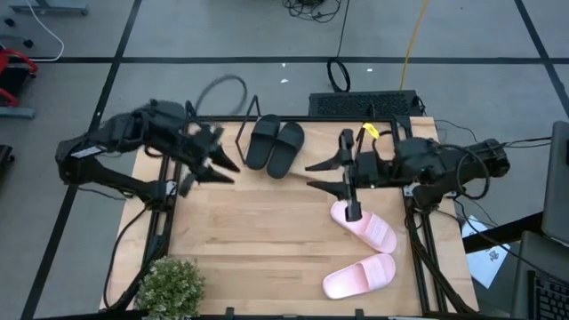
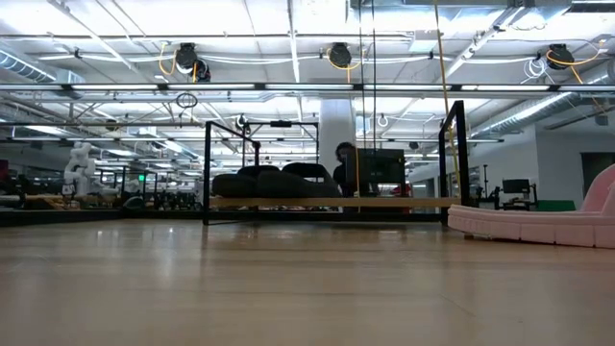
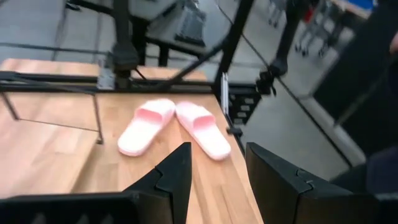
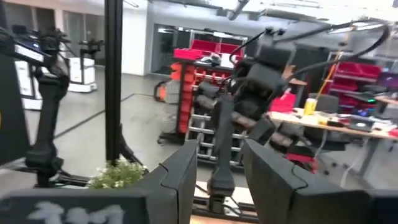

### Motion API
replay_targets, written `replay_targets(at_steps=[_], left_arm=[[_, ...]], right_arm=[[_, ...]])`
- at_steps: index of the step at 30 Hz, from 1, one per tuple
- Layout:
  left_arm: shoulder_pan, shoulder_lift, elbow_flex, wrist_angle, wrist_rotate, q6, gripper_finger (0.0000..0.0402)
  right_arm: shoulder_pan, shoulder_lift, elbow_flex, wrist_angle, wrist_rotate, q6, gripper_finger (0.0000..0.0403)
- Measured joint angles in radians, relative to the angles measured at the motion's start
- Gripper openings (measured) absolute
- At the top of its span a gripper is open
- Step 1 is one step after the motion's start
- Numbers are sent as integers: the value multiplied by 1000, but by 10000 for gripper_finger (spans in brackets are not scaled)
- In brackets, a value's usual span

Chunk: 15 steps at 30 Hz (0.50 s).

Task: Pick and place slides into the shelf
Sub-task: Put the top pink slipper on the shelf

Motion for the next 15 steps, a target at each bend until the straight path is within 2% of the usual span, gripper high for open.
replay_targets(at_steps=[3,9,15], left_arm=[[-86,56,0,17,-47,18,147],[-253,188,0,199,-189,35,147],[-355,340,0,424,-300,86,147]], right_arm=[[35,-3,0,0,33,-58,121],[88,-15,0,83,33,-235,121],[153,-35,0,288,33,-477,121]])
